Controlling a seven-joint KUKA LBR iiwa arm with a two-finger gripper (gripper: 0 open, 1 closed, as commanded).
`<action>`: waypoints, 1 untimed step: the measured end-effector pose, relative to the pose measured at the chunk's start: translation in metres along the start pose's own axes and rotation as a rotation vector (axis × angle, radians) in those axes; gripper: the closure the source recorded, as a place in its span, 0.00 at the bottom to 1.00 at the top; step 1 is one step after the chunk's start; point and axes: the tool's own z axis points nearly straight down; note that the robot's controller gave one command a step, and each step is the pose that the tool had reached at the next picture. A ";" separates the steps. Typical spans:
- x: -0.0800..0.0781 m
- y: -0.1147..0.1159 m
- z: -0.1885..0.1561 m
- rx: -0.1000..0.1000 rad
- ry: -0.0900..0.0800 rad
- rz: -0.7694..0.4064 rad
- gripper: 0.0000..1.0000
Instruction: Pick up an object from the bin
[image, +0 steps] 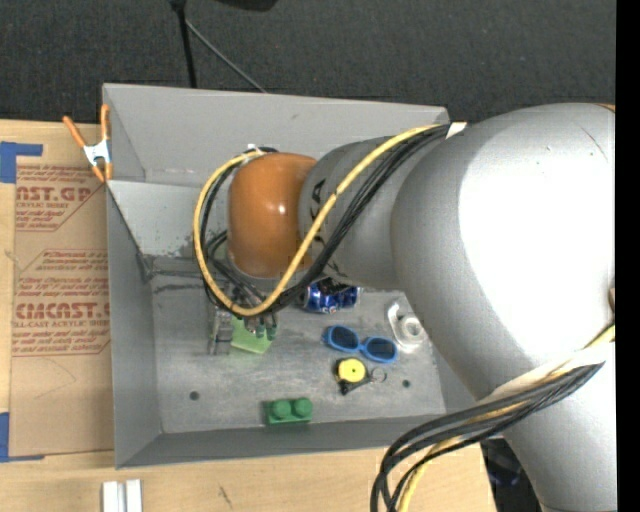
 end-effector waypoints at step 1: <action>0.000 0.000 0.000 0.000 0.000 0.000 0.00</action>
Offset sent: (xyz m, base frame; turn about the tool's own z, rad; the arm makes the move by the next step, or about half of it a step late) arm 0.0000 0.0000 0.0000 0.0000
